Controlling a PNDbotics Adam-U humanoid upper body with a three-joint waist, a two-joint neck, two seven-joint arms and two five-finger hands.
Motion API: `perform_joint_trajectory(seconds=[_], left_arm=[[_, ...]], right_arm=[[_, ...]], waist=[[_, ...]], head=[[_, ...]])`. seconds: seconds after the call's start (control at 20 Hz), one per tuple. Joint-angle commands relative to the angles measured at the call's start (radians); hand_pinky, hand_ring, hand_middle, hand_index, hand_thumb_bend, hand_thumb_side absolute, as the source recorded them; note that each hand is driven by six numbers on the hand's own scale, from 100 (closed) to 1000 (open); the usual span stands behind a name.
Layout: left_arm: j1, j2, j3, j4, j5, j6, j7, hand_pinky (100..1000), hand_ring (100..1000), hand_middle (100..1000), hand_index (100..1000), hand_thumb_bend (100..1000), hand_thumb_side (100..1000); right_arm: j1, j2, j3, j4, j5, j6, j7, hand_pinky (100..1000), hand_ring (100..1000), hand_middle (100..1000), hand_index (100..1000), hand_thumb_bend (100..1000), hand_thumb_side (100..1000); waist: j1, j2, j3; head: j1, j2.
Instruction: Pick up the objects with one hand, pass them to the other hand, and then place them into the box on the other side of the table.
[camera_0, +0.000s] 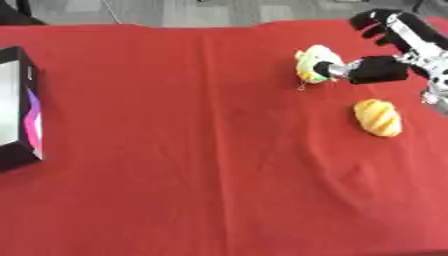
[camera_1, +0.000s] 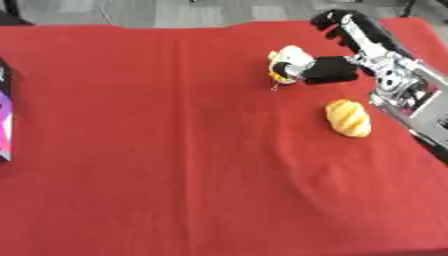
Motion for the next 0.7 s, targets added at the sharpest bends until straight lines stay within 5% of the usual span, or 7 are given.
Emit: perform_joint_trajectory(seconds=[0.05, 0.7], left_arm=[[-0.007, 0.048, 0.017, -0.010, -0.009, 0.006, 0.002, 903, 788, 725, 751, 100, 582], [-0.034, 0.039, 0.008, -0.016, -0.012, 0.015, -0.004, 903, 786, 718, 744, 100, 580]], right_arm=[[-0.006, -0.064, -0.024, -0.009, -0.017, 0.007, 0.013, 839, 839, 807, 848, 647, 393], [-0.029, -0.208, -0.112, -0.009, -0.178, -0.005, 0.068, 841, 843, 814, 855, 624, 415]], waist=[[-0.010, -0.033, -0.001], [-0.017, -0.019, 0.022]], head=[[0.004, 0.006], [-0.044, 0.006]])
